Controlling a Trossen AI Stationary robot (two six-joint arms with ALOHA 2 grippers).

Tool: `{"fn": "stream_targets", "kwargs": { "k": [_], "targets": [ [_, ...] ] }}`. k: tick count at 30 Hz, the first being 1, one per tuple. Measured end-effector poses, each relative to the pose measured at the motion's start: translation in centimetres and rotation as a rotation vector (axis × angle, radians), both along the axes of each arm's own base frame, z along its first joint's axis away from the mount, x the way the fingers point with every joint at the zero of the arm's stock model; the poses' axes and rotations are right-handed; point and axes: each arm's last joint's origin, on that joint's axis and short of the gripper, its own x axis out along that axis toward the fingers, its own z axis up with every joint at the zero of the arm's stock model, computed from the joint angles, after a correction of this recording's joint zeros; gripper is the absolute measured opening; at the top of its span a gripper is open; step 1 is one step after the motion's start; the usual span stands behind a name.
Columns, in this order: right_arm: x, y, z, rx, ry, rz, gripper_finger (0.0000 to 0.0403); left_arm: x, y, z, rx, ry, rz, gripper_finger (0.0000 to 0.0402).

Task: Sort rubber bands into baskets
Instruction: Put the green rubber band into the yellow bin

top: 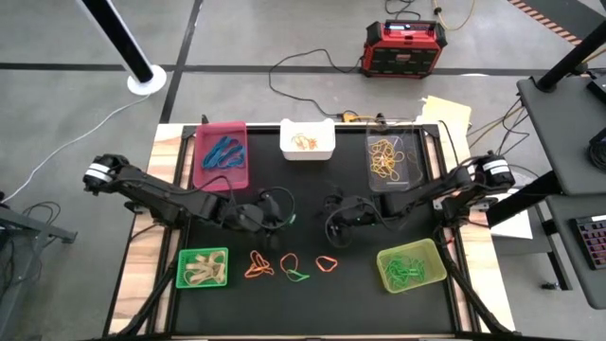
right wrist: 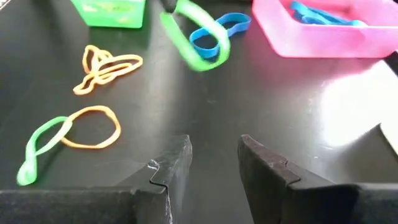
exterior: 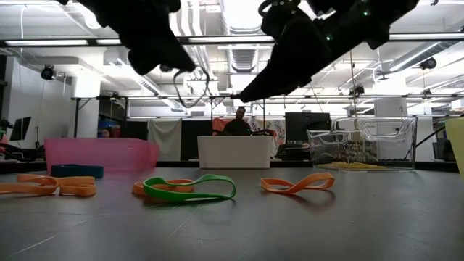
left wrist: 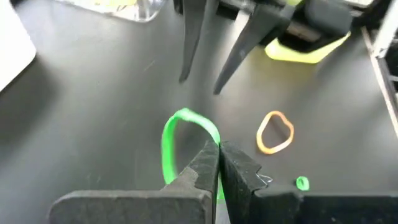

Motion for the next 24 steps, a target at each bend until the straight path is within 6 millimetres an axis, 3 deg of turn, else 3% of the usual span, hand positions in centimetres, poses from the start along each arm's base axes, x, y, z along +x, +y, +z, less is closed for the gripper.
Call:
{"fn": "stream_targets", "kwargs": {
  "k": [14, 20, 24],
  "targets": [
    [-0.1, 0.7, 0.1, -0.015, -0.004, 0.009, 0.0128, 0.2, -0.3, 0.1, -0.016, -0.006, -0.076, 0.0000],
    [-0.1, 1.1, 0.9, -0.016, -0.042, 0.028, 0.0129, 0.2, -0.3, 0.1, -0.013, -0.006, -0.078, 0.0000],
    [0.2, 1.7, 1.7, -0.027, -0.121, 0.062, 0.0150, 0.2, -0.3, 0.1, -0.014, -0.009, -0.078, 0.0000]
  ]
}}
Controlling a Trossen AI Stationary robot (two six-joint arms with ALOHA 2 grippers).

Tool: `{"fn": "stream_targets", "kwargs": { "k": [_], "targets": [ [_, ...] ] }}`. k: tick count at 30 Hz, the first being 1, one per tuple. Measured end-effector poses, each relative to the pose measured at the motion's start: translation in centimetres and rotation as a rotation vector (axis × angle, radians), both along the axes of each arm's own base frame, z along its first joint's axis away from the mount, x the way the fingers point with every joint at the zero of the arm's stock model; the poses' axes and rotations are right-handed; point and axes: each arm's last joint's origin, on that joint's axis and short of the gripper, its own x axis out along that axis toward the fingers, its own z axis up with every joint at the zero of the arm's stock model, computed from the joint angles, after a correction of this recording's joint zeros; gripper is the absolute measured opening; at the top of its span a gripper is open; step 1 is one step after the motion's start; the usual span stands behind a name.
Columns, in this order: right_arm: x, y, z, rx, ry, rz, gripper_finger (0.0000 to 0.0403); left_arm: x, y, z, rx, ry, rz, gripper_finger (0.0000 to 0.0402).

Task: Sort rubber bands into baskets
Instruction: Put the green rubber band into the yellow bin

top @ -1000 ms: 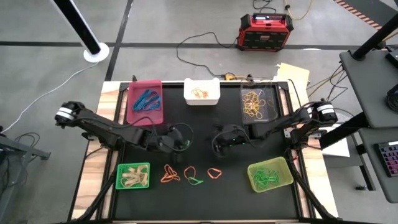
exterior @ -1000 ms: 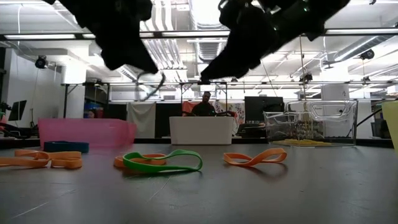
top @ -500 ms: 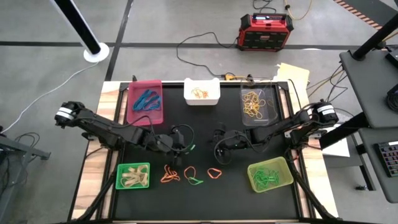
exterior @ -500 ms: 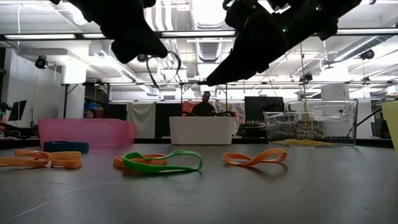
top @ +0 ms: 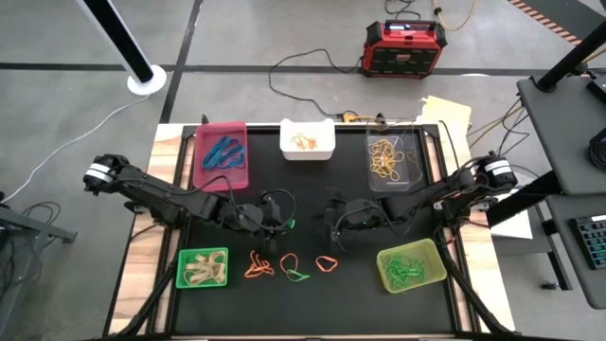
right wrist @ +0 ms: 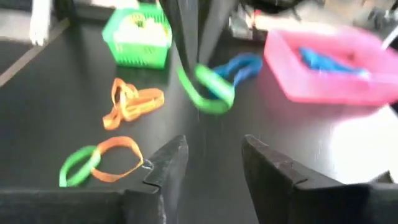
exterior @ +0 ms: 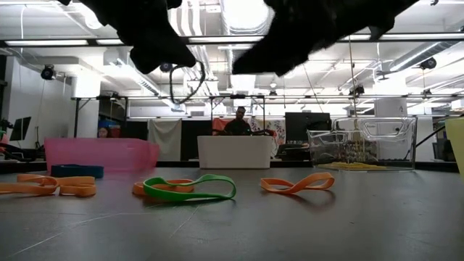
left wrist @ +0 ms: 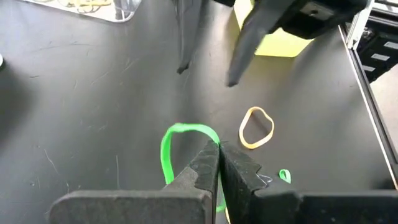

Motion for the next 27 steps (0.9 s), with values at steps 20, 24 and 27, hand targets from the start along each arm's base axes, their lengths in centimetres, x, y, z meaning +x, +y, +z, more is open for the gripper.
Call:
{"fn": "stream_targets", "kwargs": {
  "k": [20, 24, 27],
  "targets": [
    [3.0, 0.3, 0.1, -0.178, -0.039, -0.015, 0.0066, 0.7, -0.2, 0.3, 0.013, -0.077, -0.021, 0.0000],
    [2.9, 0.4, 0.0, -0.183, -0.022, -0.008, 0.0017, 0.8, -0.1, 0.3, 0.023, -0.086, -0.009, 0.0004],
    [2.8, 0.4, -0.2, -0.167, 0.003, -0.013, 0.0010, 0.8, -0.1, 0.3, 0.028, -0.084, -0.011, 0.0026]
  ]
}}
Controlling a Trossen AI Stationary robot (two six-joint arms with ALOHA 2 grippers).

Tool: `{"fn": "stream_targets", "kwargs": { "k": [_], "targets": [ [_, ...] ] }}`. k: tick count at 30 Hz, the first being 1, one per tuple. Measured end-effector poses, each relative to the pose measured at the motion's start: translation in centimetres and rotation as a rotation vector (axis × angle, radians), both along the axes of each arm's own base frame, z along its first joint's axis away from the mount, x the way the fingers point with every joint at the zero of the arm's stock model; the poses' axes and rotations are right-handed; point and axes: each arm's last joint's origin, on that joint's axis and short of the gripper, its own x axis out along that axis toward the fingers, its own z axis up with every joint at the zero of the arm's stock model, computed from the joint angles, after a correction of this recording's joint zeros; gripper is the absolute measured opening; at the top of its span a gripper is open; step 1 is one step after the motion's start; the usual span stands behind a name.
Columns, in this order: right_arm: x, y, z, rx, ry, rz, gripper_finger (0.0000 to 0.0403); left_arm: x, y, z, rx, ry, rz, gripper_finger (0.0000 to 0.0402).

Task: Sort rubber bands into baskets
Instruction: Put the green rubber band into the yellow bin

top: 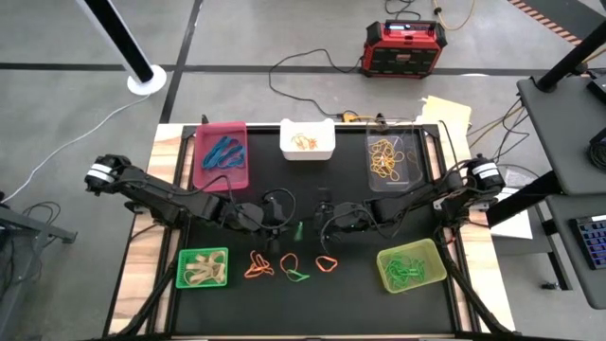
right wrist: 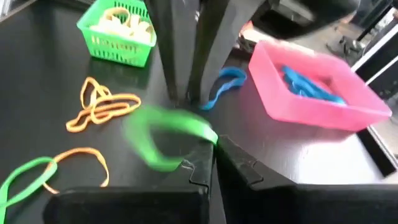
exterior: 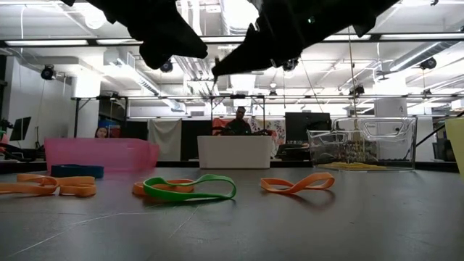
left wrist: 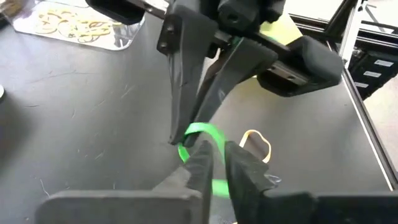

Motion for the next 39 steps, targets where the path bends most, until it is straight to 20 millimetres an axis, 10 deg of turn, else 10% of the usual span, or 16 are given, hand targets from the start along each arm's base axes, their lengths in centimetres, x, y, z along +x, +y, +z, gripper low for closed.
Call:
{"fn": "stream_targets", "kwargs": {
  "k": [19, 39],
  "targets": [
    [-8.1, 3.9, 6.4, 0.511, 0.982, -0.071, 0.0009, -0.3, 0.1, -0.4, 0.041, 0.053, -0.015, 0.0151],
    [-15.0, 6.3, 3.1, 0.524, 1.412, -0.660, 0.0063, -0.3, 0.1, -0.4, 0.058, 0.051, -0.026, 0.0152]
  ]
}}
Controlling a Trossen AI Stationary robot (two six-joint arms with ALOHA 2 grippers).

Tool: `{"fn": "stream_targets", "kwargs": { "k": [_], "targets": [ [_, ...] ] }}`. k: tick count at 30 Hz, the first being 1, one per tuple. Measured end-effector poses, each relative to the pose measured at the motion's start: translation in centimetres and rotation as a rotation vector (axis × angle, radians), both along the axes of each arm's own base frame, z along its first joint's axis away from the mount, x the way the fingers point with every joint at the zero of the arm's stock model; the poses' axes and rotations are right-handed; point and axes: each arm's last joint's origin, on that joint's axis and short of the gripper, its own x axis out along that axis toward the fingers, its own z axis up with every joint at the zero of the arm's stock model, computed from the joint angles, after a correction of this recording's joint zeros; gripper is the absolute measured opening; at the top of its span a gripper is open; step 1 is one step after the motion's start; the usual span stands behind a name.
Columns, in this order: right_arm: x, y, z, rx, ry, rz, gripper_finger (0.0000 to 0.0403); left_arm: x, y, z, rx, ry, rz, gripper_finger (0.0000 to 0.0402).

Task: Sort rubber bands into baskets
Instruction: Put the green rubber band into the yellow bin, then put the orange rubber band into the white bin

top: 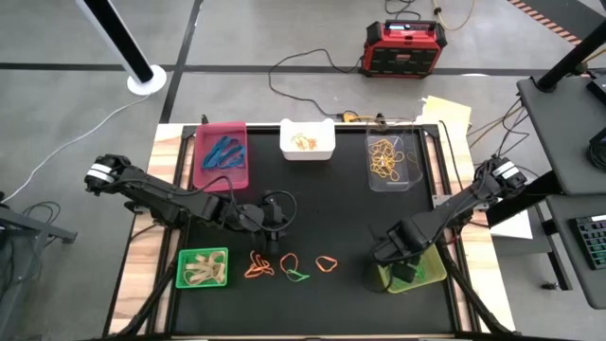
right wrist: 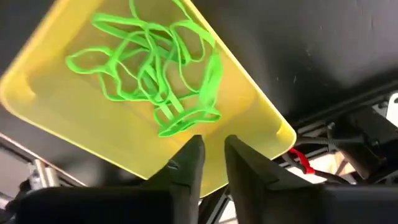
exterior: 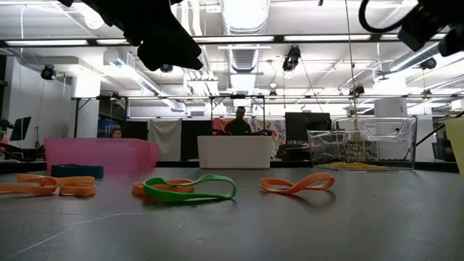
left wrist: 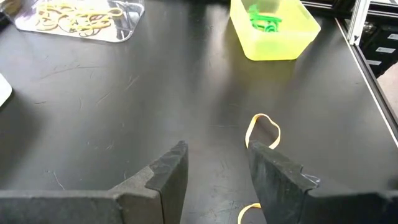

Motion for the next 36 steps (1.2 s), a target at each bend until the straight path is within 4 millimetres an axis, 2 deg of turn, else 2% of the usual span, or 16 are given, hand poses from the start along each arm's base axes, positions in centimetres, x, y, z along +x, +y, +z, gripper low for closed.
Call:
{"fn": "stream_targets", "kwargs": {
  "k": [6, 9, 16, 23, 27, 32, 36],
  "targets": [
    [-0.2, -0.1, -0.4, -0.006, 0.005, 0.028, 0.0121, 0.0, 0.0, 0.0, -0.001, 0.000, -0.001, 0.0152],
    [0.1, -0.2, -0.2, -0.063, -0.053, 0.076, 0.0141, 0.0, -0.1, 0.0, -0.006, 0.002, -0.010, 0.0152],
    [3.0, -0.1, 0.0, -0.280, -0.467, 0.325, 0.0163, -0.3, -0.7, -0.3, -0.046, 0.022, -0.071, 0.0152],
    [6.3, 1.0, 0.3, -0.428, -0.867, 0.559, 0.0160, -1.0, -2.3, -0.7, -0.113, 0.057, -0.105, 0.0152],
    [7.8, 1.6, -0.3, -0.490, -1.082, 0.691, 0.0162, -1.4, -2.9, -1.1, -0.160, 0.089, -0.088, 0.0152],
    [8.6, 1.2, -1.5, -0.555, -1.287, 0.752, 0.0164, -2.0, -3.0, -2.3, -0.238, 0.111, -0.029, 0.0152],
    [8.3, 0.5, -2.8, -0.576, -1.332, 0.727, 0.0160, -2.4, -2.9, -3.3, -0.291, 0.135, 0.023, 0.0152]
  ]
}}
